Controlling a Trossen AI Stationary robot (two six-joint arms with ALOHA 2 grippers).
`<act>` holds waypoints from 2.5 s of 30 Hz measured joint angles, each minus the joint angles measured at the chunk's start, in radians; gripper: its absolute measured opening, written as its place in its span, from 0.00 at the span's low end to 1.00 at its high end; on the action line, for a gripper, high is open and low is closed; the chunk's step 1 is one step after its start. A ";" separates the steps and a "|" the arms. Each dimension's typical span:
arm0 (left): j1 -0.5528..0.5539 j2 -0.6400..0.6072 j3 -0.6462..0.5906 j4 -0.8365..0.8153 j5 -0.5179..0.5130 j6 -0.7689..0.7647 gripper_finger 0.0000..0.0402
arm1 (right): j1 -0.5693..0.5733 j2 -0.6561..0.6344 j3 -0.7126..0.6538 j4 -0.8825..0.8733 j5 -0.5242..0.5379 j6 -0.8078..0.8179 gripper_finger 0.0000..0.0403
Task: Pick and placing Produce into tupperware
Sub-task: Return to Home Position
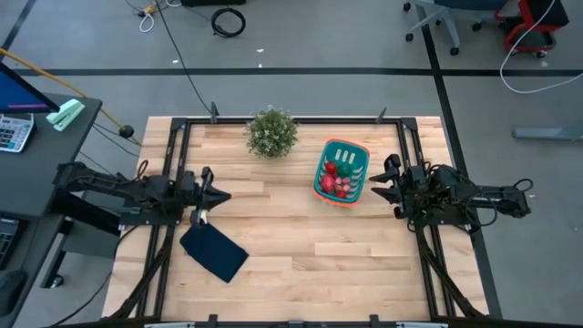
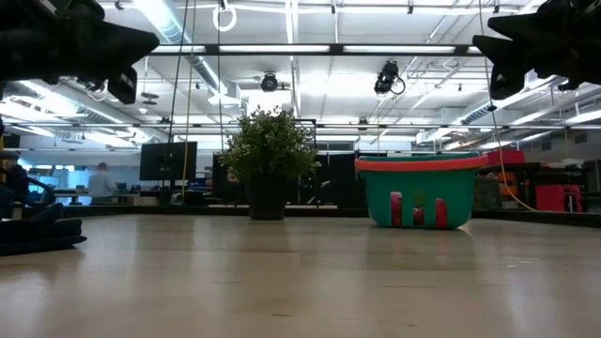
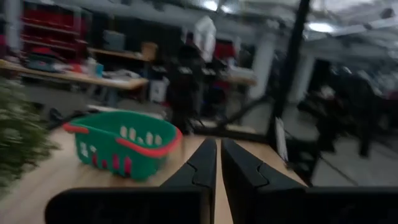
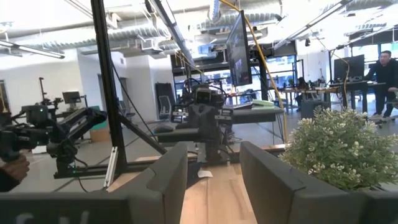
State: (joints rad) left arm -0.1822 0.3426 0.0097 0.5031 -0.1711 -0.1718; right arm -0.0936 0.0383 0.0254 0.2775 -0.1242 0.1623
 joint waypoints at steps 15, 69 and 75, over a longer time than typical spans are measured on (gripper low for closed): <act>-0.001 -0.013 0.000 -0.228 0.064 0.005 0.09 | 0.000 0.000 0.000 0.000 0.000 0.000 0.39; 0.000 -0.006 -0.001 -0.228 0.064 0.001 0.06 | 0.000 0.000 0.000 0.000 0.000 0.000 0.39; 0.000 -0.006 -0.001 -0.228 0.064 0.001 0.08 | 0.000 0.000 0.000 0.000 0.000 0.000 0.39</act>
State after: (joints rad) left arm -0.1826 0.3362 0.0086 0.2752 -0.1074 -0.1708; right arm -0.0937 0.0385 0.0257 0.2773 -0.1243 0.1623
